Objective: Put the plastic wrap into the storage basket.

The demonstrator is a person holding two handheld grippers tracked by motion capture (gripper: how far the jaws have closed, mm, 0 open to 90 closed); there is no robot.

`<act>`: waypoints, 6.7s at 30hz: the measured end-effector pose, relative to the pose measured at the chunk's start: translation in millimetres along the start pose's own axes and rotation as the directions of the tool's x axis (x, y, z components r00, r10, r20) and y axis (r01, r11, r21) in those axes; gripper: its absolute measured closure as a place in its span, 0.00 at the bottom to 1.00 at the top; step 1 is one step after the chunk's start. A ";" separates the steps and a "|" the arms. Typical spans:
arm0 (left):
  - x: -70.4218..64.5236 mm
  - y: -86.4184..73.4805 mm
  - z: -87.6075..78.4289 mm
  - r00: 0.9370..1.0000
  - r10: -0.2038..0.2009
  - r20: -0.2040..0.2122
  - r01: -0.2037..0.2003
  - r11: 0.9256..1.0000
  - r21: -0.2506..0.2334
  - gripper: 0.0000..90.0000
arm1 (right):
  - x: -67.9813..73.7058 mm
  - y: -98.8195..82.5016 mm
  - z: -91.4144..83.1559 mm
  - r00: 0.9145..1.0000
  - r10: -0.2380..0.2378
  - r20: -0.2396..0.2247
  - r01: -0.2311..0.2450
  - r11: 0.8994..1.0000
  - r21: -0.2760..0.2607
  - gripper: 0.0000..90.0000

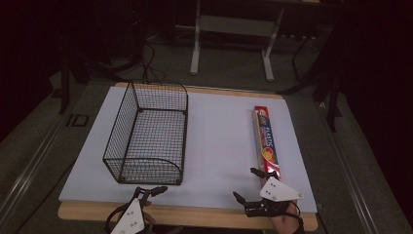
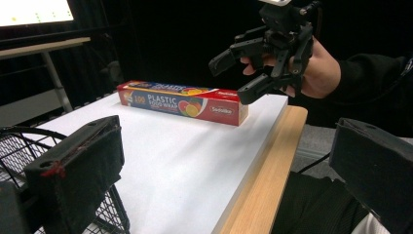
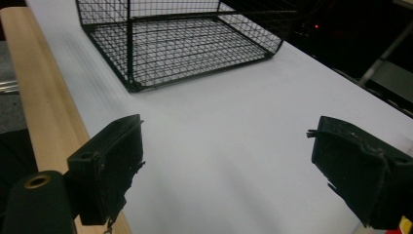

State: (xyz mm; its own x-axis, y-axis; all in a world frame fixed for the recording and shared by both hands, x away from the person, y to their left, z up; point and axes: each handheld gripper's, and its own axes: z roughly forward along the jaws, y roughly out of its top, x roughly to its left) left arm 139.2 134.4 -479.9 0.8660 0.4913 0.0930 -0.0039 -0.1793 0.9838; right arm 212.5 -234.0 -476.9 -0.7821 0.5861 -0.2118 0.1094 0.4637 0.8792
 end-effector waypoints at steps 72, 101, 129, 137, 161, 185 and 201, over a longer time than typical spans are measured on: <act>0.9 0.2 0.9 1.000 -0.030 0.000 0.030 0.999 0.012 0.00 | -123.8 43.7 30.7 0.911 0.218 0.349 -0.279 0.951 0.133 0.23; 1.3 0.2 0.4 0.999 -0.039 0.003 0.039 0.999 0.011 0.00 | -175.0 -14.3 89.7 0.766 0.407 0.498 -0.589 0.755 0.289 0.23; 1.7 0.0 0.9 0.999 -0.042 0.010 0.042 0.999 0.014 0.00 | -177.4 -23.5 117.8 0.667 0.455 0.590 -0.731 0.550 0.403 0.41; 1.7 -0.2 1.0 0.999 -0.042 0.008 0.042 0.999 0.016 0.00 | -180.8 -20.0 108.5 0.648 0.485 0.588 -0.747 0.554 0.367 0.42; 1.5 -0.2 1.0 0.999 -0.043 0.006 0.043 0.999 0.017 0.00 | -161.6 62.0 95.0 0.733 0.445 0.515 -0.642 0.703 0.307 0.43; -0.2 -0.7 2.0 0.999 -0.045 0.009 0.045 0.999 0.020 0.00 | -126.1 145.7 120.1 0.813 0.389 0.434 -0.532 0.799 0.280 0.43; 0.0 -0.3 0.1 0.999 -0.043 0.011 0.043 0.999 0.014 0.00 | -96.2 191.5 153.1 0.857 0.372 0.357 -0.475 0.838 0.268 0.43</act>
State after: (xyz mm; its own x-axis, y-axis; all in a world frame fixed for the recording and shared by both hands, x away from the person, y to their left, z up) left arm 139.3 134.4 -480.2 0.8711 0.4887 0.0489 0.0403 -0.1702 0.9846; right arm 402.6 -99.9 -353.5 -0.4106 0.9118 -0.0071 0.6280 0.2884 0.7228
